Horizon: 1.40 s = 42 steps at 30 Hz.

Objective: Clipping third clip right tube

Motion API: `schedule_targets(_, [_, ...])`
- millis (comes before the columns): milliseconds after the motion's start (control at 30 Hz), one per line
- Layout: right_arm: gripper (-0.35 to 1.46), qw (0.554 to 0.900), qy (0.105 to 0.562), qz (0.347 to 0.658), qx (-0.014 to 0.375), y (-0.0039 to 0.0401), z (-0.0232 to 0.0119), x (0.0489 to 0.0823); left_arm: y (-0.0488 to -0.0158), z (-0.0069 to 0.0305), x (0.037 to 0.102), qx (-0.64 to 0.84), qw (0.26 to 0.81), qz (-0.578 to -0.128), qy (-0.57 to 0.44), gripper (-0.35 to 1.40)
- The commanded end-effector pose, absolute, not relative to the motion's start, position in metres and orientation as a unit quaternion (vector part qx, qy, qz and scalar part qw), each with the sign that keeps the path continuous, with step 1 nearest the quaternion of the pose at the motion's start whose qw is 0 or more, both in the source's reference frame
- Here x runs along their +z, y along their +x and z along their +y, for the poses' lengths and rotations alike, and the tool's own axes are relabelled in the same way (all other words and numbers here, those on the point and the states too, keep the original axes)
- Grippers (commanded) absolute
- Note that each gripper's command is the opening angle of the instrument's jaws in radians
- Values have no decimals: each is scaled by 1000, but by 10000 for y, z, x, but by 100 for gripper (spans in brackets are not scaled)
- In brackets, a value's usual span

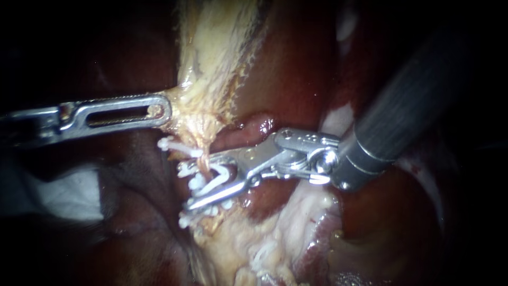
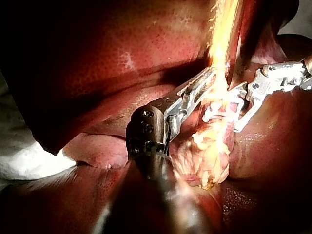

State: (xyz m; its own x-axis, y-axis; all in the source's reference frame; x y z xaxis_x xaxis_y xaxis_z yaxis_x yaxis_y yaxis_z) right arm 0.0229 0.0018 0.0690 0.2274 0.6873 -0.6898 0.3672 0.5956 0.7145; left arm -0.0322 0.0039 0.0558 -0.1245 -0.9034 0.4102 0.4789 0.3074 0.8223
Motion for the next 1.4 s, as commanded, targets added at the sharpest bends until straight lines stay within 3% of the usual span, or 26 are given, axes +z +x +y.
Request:
schedule_targets(33, [51, 652, 431, 611, 126, 228, 21, 689, -322, 39, 558, -550, 628, -509, 209, -35])
schedule_targets(567, [40, 648, 439, 601, 161, 225, 37, 688, -322, 39, 559, -550, 628, -509, 209, -35])
schedule_targets(633, [25, 647, 441, 599, 166, 222, 38, 690, -322, 39, 559, -550, 628, -509, 209, -35])
schedule_targets(700, [-18, 651, 432, 599, 176, 218, 38, 691, -322, 39, 559, -550, 628, -509, 209, -35])
schedule_targets(767, [-35, 651, 431, 599, 177, 216, 40, 692, -322, 39, 559, -550, 628, -509, 209, -35])
schedule_targets(1400, [-35, 649, 440, 591, 190, 213, 39, 694, -322, 39, 559, -550, 628, -509, 209, -35])
